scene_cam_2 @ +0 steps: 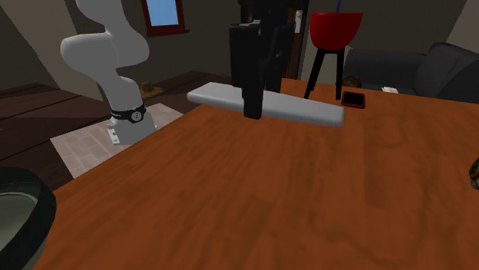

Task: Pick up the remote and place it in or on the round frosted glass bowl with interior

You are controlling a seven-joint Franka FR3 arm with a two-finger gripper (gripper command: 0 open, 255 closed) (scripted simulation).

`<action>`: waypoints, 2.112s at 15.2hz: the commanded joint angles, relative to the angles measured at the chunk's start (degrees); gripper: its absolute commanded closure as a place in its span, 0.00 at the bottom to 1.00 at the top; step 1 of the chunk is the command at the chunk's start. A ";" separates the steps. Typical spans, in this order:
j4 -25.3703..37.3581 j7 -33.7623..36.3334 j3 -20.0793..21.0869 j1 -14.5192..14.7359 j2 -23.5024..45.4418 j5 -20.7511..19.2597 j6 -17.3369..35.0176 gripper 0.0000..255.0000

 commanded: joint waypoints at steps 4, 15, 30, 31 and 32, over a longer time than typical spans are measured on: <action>-5.79 -5.71 -2.10 -3.48 -4.24 0.12 1.58 1.00; -13.22 -19.09 -7.75 -11.11 -9.76 0.15 3.55 1.00; -13.16 -35.90 -14.77 -20.52 -7.72 1.73 5.35 1.00; -13.79 -35.93 -14.76 -20.52 -7.61 1.77 6.09 1.00; -14.40 -35.96 -14.75 -20.52 -7.48 1.83 6.83 1.00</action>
